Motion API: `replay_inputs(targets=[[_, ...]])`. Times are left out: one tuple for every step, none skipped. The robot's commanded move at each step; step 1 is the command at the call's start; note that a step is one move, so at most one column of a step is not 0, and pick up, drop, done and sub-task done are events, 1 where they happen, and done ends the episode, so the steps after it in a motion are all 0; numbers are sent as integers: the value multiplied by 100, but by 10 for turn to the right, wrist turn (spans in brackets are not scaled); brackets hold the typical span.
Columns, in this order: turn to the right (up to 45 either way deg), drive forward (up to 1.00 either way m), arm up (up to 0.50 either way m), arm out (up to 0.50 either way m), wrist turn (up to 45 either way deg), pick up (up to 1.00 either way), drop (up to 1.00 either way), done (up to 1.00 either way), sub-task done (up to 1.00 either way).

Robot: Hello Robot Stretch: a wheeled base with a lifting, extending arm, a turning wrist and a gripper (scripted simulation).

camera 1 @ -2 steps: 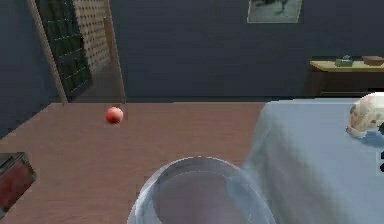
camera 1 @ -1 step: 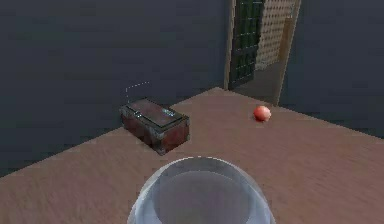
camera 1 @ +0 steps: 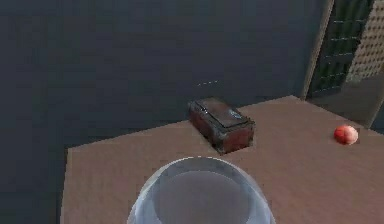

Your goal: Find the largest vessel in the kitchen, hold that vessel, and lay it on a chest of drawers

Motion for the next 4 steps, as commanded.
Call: replay_inputs(targets=[[0, 25, 0, 0, 0, 0, 0, 0, 0], [450, 0, 0, 0, 0, 0, 0, 0, 0], [180, 0, 0, 0, 0, 0, 0, 0, 0], [0, 100, 0, 0, 0, 0, 0, 0, 0]])
